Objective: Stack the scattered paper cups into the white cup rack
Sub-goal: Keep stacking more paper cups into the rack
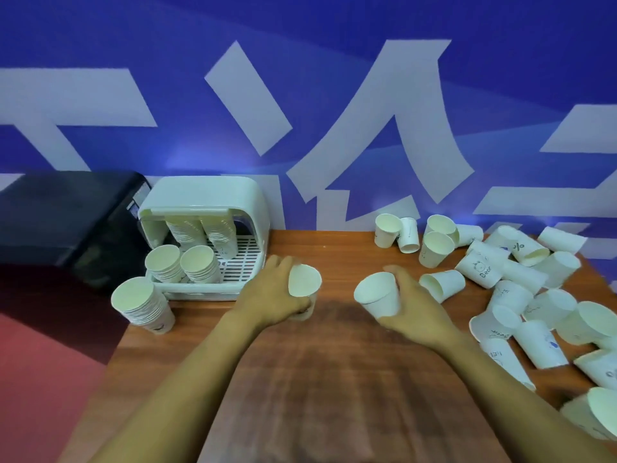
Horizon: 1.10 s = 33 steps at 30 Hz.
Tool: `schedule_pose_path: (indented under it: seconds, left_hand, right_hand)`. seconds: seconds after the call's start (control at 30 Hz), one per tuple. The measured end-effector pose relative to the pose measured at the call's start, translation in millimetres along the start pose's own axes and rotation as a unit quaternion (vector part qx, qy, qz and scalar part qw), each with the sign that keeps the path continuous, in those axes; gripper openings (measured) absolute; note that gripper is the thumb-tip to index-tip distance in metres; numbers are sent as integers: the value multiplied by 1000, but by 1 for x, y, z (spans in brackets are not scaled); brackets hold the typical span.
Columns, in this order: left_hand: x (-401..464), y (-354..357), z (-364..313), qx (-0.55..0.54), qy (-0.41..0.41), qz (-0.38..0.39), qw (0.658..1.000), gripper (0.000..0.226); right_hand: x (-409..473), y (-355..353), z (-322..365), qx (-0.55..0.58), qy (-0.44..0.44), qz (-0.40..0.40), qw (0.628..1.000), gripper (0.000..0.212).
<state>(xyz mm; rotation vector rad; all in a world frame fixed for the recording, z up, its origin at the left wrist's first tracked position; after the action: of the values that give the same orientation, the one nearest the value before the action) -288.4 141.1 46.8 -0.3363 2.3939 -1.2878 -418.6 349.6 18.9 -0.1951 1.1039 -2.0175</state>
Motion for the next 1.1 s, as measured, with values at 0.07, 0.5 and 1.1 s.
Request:
schedule_pose_path:
  seconds: [0.07, 0.5, 1.1]
  left_hand:
    - [-7, -17, 33, -6, -6, -5, 1000, 69]
    - [-34, -75, 175, -25, 0, 43, 999, 82]
    - [-24, -137, 219, -44, -58, -62, 995, 76]
  right_hand:
    - [6, 18, 31, -8, -4, 5, 1000, 92]
    - [45, 106, 195, -13, -14, -15, 1000, 89]
    - [96, 128, 233, 10, -6, 37, 999, 79]
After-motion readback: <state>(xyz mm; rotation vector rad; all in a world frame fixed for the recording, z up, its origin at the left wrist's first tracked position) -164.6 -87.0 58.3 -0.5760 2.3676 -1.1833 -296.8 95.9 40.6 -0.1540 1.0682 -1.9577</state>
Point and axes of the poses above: each hand's wrist, its own x-axis towards the middle knuckle, its own y-axis out of the palm, z = x × y, the point moved 8 cm from there along x, towards the middle knuckle, and after that the axes turned 8 degrees about z, right-handed, at the moved point
